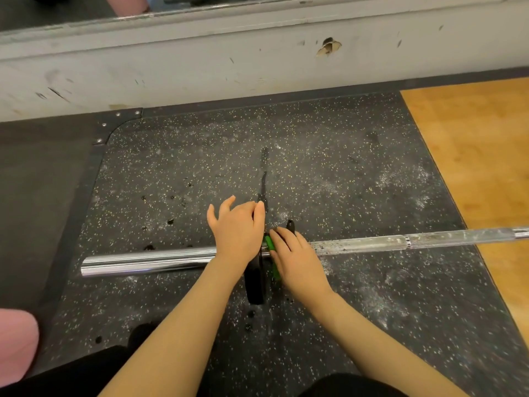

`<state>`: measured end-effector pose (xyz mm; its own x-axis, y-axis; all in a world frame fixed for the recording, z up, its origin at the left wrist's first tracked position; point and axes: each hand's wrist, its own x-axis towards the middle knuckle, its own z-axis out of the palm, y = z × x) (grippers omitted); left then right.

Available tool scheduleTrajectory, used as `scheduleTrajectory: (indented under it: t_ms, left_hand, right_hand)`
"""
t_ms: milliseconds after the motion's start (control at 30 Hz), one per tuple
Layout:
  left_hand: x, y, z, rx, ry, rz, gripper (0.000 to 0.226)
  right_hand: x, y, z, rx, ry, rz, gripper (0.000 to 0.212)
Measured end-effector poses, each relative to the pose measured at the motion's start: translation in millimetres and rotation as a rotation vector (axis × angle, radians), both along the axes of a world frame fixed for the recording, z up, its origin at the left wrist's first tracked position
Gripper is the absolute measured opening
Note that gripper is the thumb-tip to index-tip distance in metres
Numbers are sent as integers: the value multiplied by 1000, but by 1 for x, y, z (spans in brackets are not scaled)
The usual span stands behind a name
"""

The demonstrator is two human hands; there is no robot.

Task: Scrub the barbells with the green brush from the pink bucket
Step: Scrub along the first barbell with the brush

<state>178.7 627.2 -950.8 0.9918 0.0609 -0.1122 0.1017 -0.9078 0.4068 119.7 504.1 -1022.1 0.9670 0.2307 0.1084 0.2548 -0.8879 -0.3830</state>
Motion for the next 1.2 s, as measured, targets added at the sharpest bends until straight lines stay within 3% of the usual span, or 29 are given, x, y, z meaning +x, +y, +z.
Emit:
scheduleTrajectory:
  t_ms: [167,267,400,500,633,733,900,1000,1133,1200]
  left_hand:
    - [4,1,-3,-31,-2,-3,50]
    - [3,2,-5,-46,-29,-32,50]
    - [-1,3,-3,-33,-114,-125,40]
    - [-12,-2,-5,-26,-171,-205,51]
    - [-22,-4,-18,54,-174,-270,61]
    - [-13,-3,-18,53,-148,-278,66]
    - [1,-5,-14,13,-122,-281,55]
    - [4,-8,-13,58,-123,-299,51]
    - [-11,-13,-14,156,-185,-337,58]
    - [-15,-12,-18,219,-210,-369,54]
  right_hand:
    - [-6,-42,-15,-103,-67,2,42]
    - [3,-40,-22,-100,-123,-2,28]
    - [7,-25,-21,-70,-185,-20,35]
    - [7,-29,-24,-85,-226,18,35]
    - [8,-48,-26,-149,-258,94,37]
    - [10,-74,-25,-183,-267,95,26]
    - [13,-114,-17,-228,-279,52,23]
    - [19,-105,-19,-192,-279,31,20]
    - [21,-74,-23,-132,-243,41,36]
    - [20,-70,-25,-107,-242,54,26]
